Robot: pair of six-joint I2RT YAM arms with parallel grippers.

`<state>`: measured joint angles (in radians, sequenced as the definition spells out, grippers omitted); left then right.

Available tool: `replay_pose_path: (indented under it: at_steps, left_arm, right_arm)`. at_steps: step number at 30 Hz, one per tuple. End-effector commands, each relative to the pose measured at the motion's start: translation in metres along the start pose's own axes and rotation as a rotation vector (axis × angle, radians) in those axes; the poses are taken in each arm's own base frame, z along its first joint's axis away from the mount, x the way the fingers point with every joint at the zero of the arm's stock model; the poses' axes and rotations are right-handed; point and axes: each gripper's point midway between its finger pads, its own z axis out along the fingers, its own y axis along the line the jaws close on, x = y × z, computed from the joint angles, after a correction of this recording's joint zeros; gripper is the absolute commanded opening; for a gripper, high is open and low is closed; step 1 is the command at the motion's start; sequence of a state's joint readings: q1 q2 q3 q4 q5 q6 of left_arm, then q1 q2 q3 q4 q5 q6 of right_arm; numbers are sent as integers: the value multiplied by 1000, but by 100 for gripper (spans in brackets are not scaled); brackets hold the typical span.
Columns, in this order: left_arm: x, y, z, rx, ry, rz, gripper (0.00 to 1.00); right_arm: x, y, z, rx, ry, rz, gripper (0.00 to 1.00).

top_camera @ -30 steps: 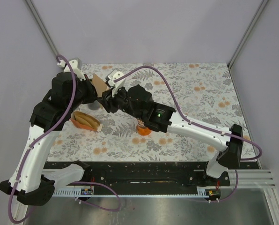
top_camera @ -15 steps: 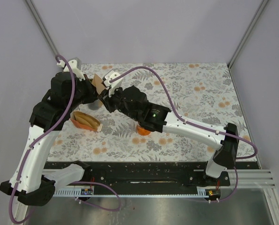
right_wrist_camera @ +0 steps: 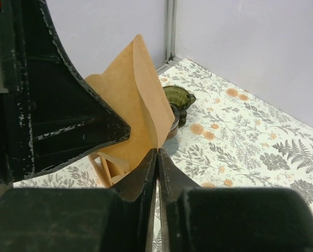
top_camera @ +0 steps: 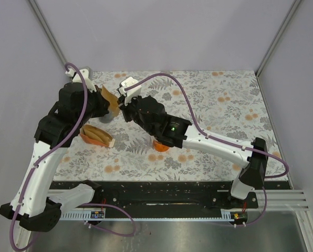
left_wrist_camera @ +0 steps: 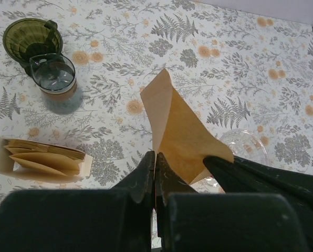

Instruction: Place the coffee filter in the dripper

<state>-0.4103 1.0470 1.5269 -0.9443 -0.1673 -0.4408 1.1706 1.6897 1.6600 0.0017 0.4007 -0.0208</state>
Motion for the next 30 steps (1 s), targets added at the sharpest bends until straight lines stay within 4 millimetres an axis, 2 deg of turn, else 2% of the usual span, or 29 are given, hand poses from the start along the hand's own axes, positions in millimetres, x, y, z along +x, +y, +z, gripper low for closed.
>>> replay_pose_path:
  at_steps: [1,4,8,11,19,20,22,24,28,30]
  left_arm:
    - [-13,1,-2,-1,-70,40,0]
    - [-10,-5,-1,23,-59,51,0]
    - [-8,-9,-1,41,-52,64,0]
    - [-9,-11,-3,48,-56,75,0]
    - [-7,-12,-1,54,-54,118,0]
    - [-7,-12,0,52,-55,127,0]
    - [-7,-11,2,43,-59,145,0]
    - [-8,-7,4,23,-69,161,0]
    - [-14,7,7,-46,-108,211,0]
    - [-19,12,8,-77,-127,229,0]
  right_arm:
    - [-21,-14,-6,37,-41,3,15]
    - [-18,1,2,-29,-35,-2,27]
    - [-14,14,11,-78,-29,2,35]
    - [-5,12,16,-62,-1,-8,37]
    - [-8,-12,30,100,-20,-35,39]
    - [-13,-14,32,122,-47,-32,39]
    - [-10,-20,36,159,-51,-40,35]
    - [-9,-27,37,187,-55,-42,26]
    - [-8,-39,29,223,-70,-37,10]
    - [-8,-45,25,237,-78,-32,6]
